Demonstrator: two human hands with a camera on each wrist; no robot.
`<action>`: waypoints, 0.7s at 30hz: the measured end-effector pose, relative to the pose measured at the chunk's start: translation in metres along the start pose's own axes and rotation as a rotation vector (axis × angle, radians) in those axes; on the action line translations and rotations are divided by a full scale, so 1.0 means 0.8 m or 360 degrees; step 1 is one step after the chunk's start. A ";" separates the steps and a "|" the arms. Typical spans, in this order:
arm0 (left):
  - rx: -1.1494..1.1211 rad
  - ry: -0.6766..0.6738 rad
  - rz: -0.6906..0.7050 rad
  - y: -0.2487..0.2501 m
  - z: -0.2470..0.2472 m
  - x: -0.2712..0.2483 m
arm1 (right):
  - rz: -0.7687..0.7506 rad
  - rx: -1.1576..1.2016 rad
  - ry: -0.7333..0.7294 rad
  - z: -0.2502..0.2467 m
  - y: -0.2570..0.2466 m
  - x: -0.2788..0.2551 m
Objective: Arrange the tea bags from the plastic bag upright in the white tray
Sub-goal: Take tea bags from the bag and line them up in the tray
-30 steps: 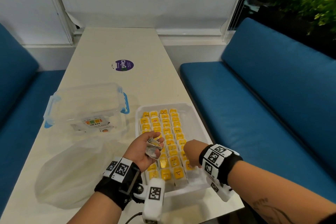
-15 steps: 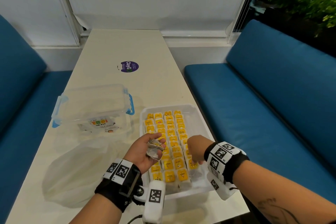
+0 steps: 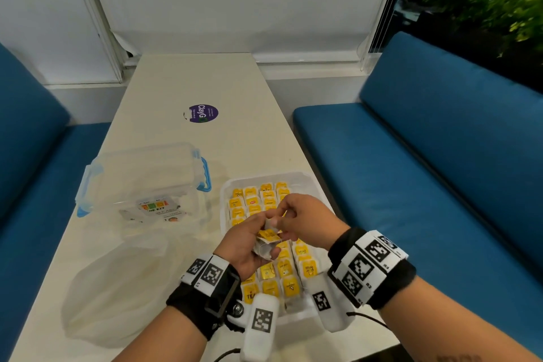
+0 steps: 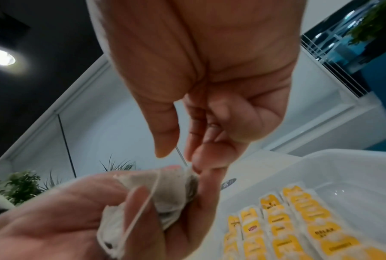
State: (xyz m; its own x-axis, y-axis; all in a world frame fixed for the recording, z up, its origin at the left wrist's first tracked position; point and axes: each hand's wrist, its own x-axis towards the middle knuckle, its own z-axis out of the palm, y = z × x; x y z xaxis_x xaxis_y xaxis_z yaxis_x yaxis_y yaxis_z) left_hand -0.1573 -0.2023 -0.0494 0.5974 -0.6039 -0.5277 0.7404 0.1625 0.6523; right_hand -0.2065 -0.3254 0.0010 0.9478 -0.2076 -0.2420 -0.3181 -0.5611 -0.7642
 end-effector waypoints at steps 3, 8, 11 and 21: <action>0.0014 0.0034 -0.0007 -0.002 0.000 0.002 | 0.0036 0.0024 -0.0046 0.003 0.005 -0.003; -0.0100 0.0000 -0.0011 0.003 0.002 -0.003 | -0.0116 -0.0197 -0.0125 0.012 0.003 -0.008; -0.0161 -0.0046 -0.0061 0.005 -0.001 -0.003 | -0.0266 -0.0358 -0.0009 0.016 0.000 -0.007; -0.0071 -0.0038 -0.0138 0.007 -0.015 -0.004 | -0.0239 -0.0169 0.0261 -0.003 -0.003 -0.001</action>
State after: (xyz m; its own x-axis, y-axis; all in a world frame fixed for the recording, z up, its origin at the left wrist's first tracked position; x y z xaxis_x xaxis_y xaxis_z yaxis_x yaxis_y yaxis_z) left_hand -0.1515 -0.1901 -0.0501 0.5231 -0.6357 -0.5677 0.8024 0.1427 0.5795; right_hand -0.2063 -0.3261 0.0045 0.9709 -0.2382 -0.0237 -0.1830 -0.6748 -0.7149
